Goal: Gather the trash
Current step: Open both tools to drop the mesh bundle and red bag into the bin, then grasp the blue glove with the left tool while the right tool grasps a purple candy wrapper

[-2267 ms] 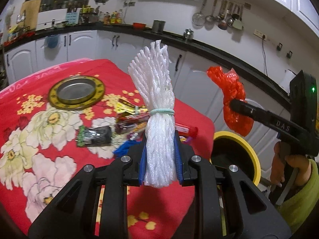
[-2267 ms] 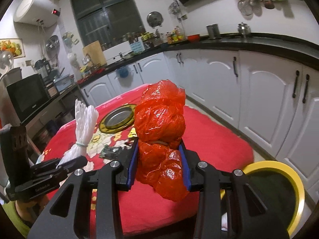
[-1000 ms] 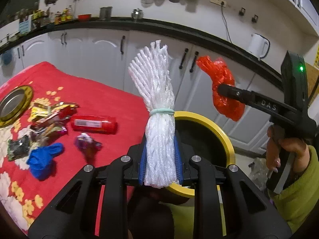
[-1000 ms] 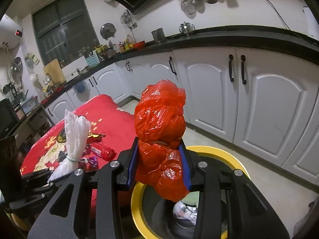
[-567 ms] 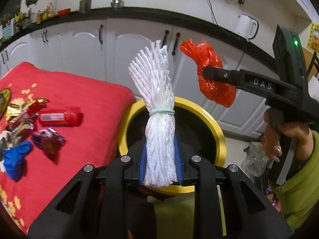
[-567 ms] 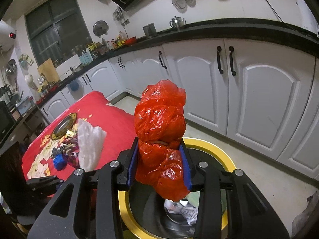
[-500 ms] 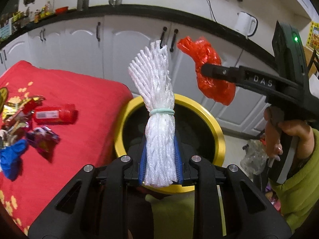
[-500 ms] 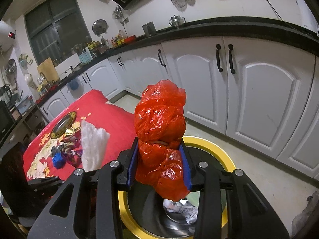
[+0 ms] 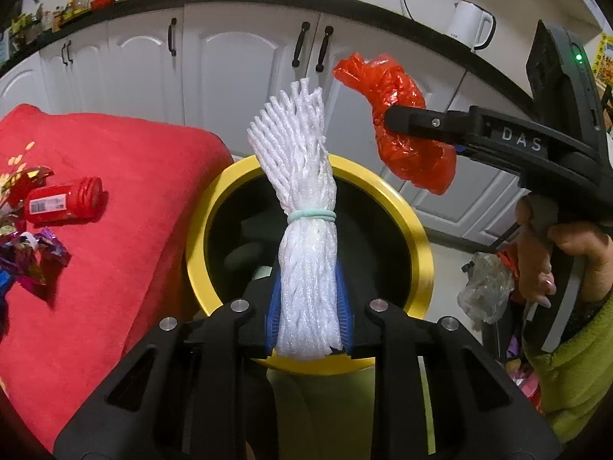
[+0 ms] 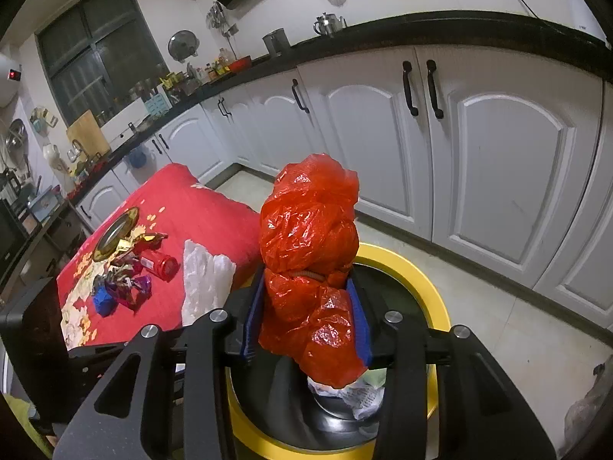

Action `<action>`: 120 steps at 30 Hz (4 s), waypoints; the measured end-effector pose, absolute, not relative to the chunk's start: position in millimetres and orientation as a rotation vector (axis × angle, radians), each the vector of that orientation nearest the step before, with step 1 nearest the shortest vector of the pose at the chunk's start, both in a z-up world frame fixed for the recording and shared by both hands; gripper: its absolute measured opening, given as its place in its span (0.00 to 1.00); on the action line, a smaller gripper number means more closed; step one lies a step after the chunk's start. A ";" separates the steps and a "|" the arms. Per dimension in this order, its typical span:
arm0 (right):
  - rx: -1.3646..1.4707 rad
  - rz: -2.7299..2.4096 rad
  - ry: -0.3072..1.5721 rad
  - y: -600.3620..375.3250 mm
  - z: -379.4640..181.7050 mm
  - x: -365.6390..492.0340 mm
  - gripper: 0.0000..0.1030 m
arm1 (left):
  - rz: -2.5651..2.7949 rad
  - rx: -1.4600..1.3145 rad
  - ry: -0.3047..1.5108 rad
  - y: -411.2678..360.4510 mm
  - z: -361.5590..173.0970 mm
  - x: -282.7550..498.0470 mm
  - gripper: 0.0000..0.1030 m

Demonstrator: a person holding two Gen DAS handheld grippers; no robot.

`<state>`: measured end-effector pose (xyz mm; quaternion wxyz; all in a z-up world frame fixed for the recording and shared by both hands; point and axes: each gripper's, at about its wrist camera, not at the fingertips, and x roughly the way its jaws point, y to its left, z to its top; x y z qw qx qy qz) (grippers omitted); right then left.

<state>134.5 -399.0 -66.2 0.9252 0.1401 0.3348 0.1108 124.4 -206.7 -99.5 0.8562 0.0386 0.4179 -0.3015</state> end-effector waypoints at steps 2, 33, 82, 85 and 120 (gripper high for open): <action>0.295 0.226 0.693 -400.7 -68.4 135.3 0.38 | -0.634 0.080 0.885 -207.8 -102.2 125.2 0.18; 0.270 0.238 0.631 -384.3 -55.1 124.5 0.64 | -0.435 -0.004 0.771 -156.1 -74.6 127.2 0.89; 0.000 0.618 0.615 -192.5 -24.5 111.5 0.66 | 0.003 -0.174 0.580 49.4 -27.1 102.2 0.89; -0.022 0.634 0.619 -180.9 -27.8 113.9 0.66 | 0.016 -0.189 0.603 58.9 -34.3 105.7 0.89; -0.144 0.697 0.809 -116.3 -105.1 195.7 0.27 | -0.180 -0.372 0.859 71.0 -106.9 157.2 0.36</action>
